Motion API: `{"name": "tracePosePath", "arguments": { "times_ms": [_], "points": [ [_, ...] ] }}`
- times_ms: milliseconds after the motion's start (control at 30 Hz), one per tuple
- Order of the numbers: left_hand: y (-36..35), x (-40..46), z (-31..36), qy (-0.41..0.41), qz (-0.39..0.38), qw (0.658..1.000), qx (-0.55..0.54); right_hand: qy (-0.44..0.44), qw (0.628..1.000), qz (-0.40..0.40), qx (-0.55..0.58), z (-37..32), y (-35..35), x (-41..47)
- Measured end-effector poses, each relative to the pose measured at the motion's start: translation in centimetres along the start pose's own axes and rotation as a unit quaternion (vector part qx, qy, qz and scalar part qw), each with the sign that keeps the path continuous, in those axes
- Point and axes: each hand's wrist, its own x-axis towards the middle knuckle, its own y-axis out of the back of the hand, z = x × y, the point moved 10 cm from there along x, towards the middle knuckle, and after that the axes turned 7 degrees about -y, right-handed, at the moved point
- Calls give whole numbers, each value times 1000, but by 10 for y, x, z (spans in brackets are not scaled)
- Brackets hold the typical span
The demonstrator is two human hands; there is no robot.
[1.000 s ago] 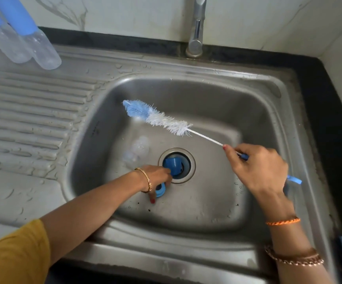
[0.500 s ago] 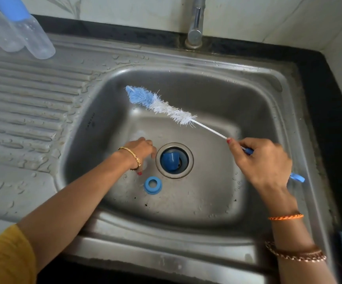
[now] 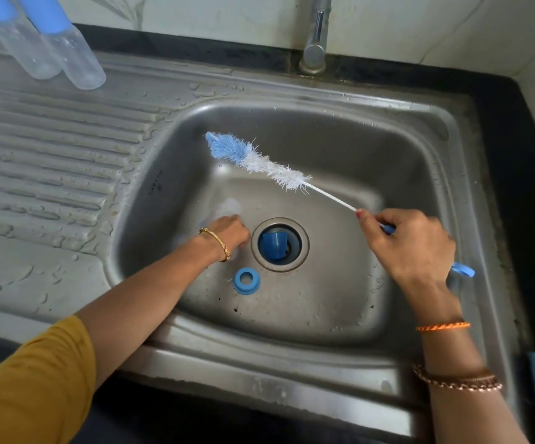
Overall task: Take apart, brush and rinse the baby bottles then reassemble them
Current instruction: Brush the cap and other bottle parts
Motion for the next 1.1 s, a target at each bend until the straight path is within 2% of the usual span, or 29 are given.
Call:
{"name": "tracePosePath", "arguments": {
  "times_ms": [133,300,467,567,633,700,767,833,900,1000,1033,1100],
  "points": [
    [-1,0,2,-4,11,999,-44,2,1000,1,-4,-1,1,0],
    [3,3,-3,5,51,987,-150,-12,1000,6,2,3,3,2],
    [27,-5,-7,-10,148,959,-240,-13,1000,12,15,3,3,3],
    [28,-8,-9,-11,168,949,-265,-12,1000,13,11,2,2,2],
    [31,-13,-16,7,205,926,-316,-13,1000,10,18,3,0,1],
    [38,-23,-34,60,269,863,-424,-16,999,10,32,6,0,2],
    [38,-39,-56,141,321,760,-547,-23,998,13,64,8,2,3],
    [33,-51,-70,199,331,643,-661,-28,996,13,88,10,2,5],
    [39,-55,-79,195,340,539,-746,-23,995,25,98,9,3,7],
    [52,-61,-101,183,368,355,-840,-9,992,63,105,9,11,7],
    [59,-62,-109,168,374,308,-858,-8,991,78,110,10,15,7],
    [70,-59,-121,130,381,252,-880,-3,986,111,125,15,21,6]
  ]
}}
